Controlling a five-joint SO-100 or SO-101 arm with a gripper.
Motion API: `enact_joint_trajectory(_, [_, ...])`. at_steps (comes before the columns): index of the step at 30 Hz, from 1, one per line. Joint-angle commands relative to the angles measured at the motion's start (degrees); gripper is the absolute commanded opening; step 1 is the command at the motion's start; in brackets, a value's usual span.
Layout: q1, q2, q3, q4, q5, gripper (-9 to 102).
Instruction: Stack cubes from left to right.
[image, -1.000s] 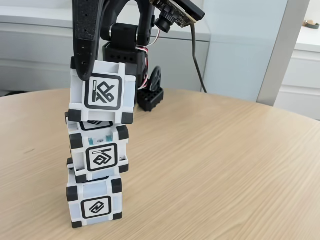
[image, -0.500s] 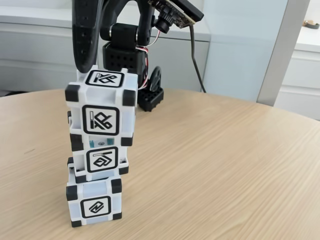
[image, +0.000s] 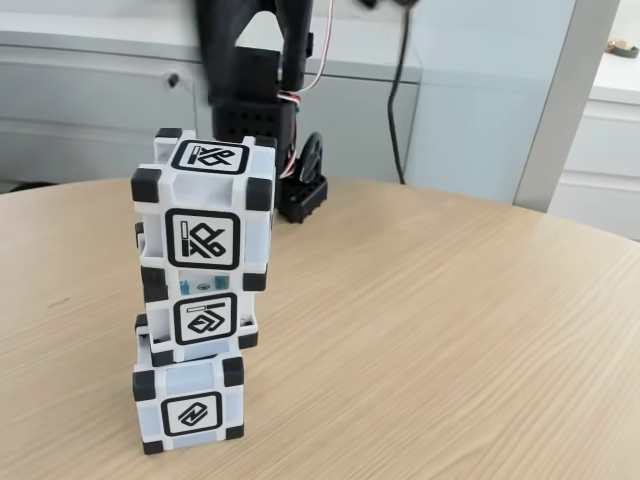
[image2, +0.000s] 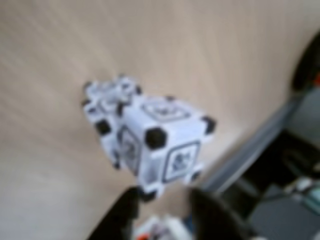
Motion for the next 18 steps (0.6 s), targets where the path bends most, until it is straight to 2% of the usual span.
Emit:
enact_joint_trajectory(1, [-5.4, 3.0, -0.5, -0.2, 3.3, 0])
enact_joint_trajectory(6, [-17.1, 2.3, 1.1, -1.1, 9.1, 0])
enact_joint_trajectory(12, [-31.1, -1.8, 10.0, -1.8, 15.0, 0])
enact_joint_trajectory(18, [-33.2, -1.9, 15.8, -11.4, 13.3, 0])
